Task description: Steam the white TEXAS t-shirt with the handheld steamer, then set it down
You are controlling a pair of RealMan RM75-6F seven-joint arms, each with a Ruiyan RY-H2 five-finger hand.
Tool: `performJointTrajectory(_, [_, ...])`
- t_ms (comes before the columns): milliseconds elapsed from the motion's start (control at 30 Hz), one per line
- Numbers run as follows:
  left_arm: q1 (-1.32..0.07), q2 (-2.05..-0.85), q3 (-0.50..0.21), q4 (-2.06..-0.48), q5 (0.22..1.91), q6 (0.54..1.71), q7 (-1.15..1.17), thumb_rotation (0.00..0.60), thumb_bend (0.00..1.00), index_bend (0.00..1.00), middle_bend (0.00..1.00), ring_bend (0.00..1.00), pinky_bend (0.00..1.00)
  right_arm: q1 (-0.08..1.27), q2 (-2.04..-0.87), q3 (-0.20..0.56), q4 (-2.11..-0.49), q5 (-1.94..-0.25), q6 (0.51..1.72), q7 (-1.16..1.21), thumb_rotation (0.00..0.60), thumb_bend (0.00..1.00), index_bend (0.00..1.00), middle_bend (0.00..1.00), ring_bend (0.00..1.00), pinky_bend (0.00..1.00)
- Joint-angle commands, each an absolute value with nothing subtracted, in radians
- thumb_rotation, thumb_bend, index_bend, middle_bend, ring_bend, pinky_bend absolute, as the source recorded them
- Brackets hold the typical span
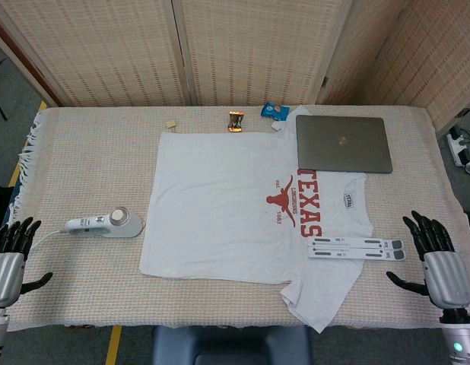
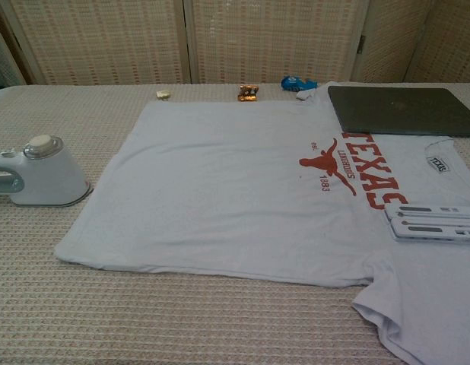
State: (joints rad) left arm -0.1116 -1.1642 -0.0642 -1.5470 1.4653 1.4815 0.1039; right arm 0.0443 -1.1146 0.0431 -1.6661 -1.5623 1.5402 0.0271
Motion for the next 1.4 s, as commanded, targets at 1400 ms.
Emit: performJointTrajectory(1400, [-0.498, -1.485, -0.231, -1.214, 1.102, 1.043, 0.205, 0.600, 0.24, 0.31, 0.31, 0.23, 0.15, 0.022, -1.086, 0.059, -1.660, -1.544, 1.566, 0.040, 0.560, 0.00, 0.00, 0.00, 0.00, 0.00])
